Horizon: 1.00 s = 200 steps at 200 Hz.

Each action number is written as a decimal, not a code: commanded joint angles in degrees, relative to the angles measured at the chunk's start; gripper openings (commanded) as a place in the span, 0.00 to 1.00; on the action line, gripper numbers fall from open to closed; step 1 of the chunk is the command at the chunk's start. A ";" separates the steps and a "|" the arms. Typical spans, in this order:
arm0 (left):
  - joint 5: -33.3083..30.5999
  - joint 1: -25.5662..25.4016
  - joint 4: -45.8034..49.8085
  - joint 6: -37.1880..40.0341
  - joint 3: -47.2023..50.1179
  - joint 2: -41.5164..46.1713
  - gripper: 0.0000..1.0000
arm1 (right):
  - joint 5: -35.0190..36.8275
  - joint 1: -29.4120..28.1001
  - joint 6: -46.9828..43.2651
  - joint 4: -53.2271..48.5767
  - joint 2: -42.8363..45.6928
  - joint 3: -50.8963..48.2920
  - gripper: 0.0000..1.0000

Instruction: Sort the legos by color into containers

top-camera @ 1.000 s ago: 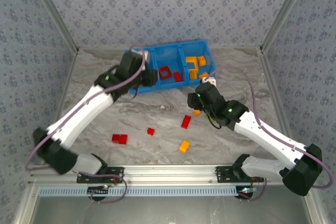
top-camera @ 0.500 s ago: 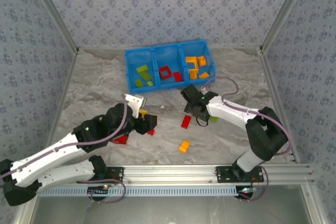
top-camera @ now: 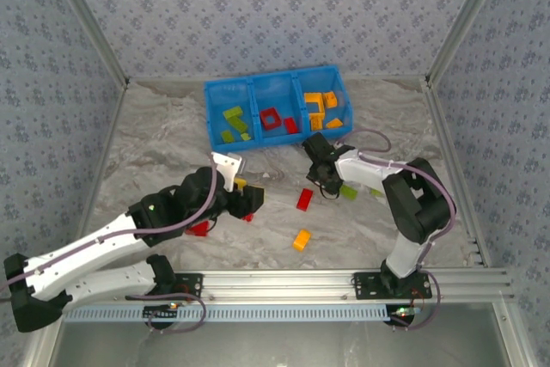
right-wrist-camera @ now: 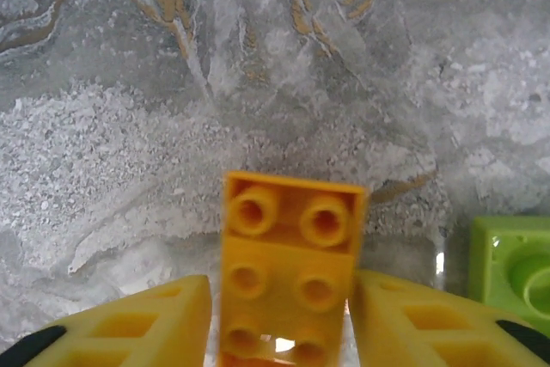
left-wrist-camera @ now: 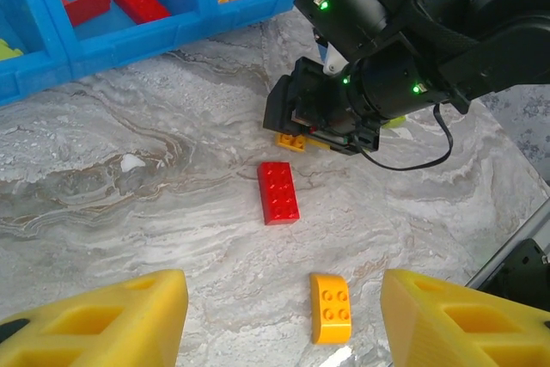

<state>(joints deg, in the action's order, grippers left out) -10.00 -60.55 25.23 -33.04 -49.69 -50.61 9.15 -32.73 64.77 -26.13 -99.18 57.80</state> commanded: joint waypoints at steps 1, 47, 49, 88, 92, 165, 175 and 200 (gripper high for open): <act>0.95 -0.70 -2.30 0.87 -2.95 -0.82 0.62 | -0.40 0.39 0.06 0.56 -0.53 0.12 0.34; 0.52 -0.88 -3.97 1.04 -7.76 -6.85 0.61 | 5.99 1.74 -6.34 -5.38 6.06 3.28 0.24; 0.27 -0.88 -4.01 1.04 -8.16 -7.30 0.62 | 6.24 1.96 -6.97 -5.70 6.51 3.63 0.24; -2.81 -0.53 -6.25 1.06 -15.24 -15.36 0.62 | 8.59 7.13 -25.26 -13.77 2.41 21.38 0.24; -3.33 -0.46 -6.47 0.79 -15.91 -16.14 0.61 | 8.77 7.57 -26.92 -14.66 1.22 23.53 0.23; -7.80 1.56 -10.01 -3.15 -24.13 -26.21 0.61 | 13.56 12.66 -42.99 -20.06 -22.13 50.77 0.23; -7.32 2.05 -10.46 -3.27 -24.43 -27.17 0.61 | 13.46 12.92 -44.02 -20.10 -24.53 53.30 0.23; -6.30 2.59 -10.03 -3.74 -25.10 -28.74 0.61 | 13.35 13.17 -44.09 -22.35 -30.46 58.66 0.24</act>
<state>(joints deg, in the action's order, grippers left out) -15.90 -58.57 16.58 -35.68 -72.49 -78.24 20.95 -19.88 23.79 -44.51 -126.08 110.78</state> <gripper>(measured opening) 0.611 0.282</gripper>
